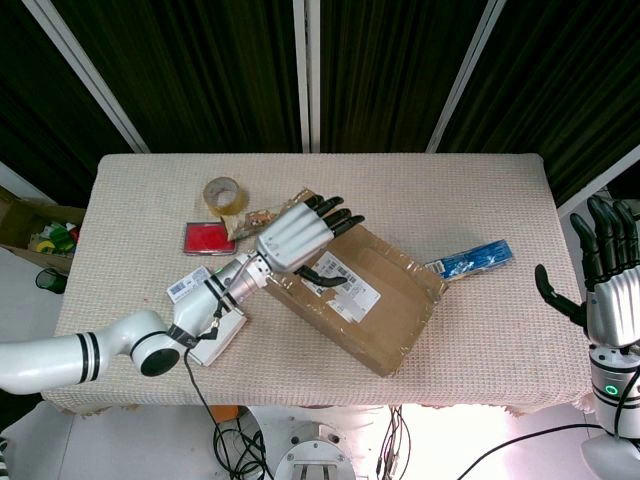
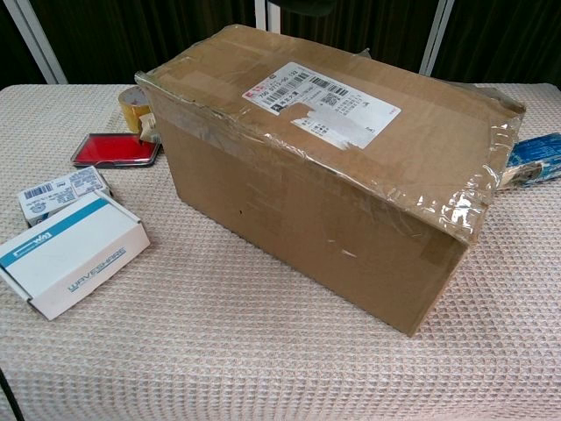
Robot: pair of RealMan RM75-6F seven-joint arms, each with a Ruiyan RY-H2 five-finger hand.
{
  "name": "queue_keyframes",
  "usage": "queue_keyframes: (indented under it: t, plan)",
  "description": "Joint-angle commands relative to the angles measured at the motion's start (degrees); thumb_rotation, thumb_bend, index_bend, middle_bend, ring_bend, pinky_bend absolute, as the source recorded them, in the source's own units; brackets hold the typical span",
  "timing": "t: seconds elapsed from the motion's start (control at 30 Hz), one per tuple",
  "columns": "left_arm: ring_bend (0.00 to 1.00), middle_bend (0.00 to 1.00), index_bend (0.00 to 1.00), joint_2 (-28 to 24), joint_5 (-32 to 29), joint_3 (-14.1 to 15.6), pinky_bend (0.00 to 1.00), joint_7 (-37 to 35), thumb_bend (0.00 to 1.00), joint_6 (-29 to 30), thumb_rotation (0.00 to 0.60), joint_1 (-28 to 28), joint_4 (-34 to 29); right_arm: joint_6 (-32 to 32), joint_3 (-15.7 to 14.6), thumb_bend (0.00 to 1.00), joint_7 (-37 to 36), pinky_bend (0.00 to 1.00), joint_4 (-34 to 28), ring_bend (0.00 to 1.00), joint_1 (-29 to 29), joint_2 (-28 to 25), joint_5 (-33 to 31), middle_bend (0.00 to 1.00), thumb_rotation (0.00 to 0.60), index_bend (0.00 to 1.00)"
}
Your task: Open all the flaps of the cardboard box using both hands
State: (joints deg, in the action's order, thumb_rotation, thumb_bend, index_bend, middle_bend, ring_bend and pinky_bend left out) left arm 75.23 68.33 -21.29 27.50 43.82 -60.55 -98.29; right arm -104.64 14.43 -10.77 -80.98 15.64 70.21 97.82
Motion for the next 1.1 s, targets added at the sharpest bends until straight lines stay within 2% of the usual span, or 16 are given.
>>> queue_keyframes:
  t: [0.03,0.17,0.4,0.6,0.93,1.1]
  plan:
    - [0.13,0.22,0.13,2.8,-6.3,-0.5,0.28,2.0,0.19,-3.0,0.050,-4.5,2.6,0.2,0.0,0.36,-0.9,0.00,0.8,0.00,0.0,0.0,-0.5,0.00,0.600,0.00]
    - [0.13,0.23,0.13,4.4,-8.8,0.9,0.28,3.4,0.20,-3.6,0.000,-7.0,4.8,0.3,-0.1,0.36,-1.7,0.00,1.6,0.00,0.0,0.2,-0.9,0.00,0.600,0.00]
    - [0.13,0.25,0.14,6.1,-11.5,4.4,0.27,8.4,0.20,-3.5,0.000,-10.8,8.0,0.0,0.0,0.36,-2.3,0.00,2.5,0.00,0.0,0.6,-1.4,0.00,0.600,0.00]
    - [0.13,0.34,0.15,6.3,-11.5,7.4,0.28,12.5,0.20,-2.4,0.000,-12.7,8.6,-0.3,0.6,0.36,-2.8,0.00,2.7,0.00,0.0,1.0,-2.6,0.00,0.600,0.00]
    - [0.13,0.47,0.16,3.2,-15.0,6.6,0.28,9.7,0.22,-0.5,0.000,-13.2,3.7,0.1,0.5,0.36,-3.5,0.00,3.5,0.00,0.2,1.6,-3.0,0.00,0.600,0.00]
    - [0.13,0.49,0.16,-0.3,-16.5,5.7,0.28,7.8,0.22,0.4,0.000,-12.9,-0.8,0.1,0.5,0.36,-3.5,0.00,3.4,0.00,0.4,1.8,-2.9,0.00,0.600,0.00]
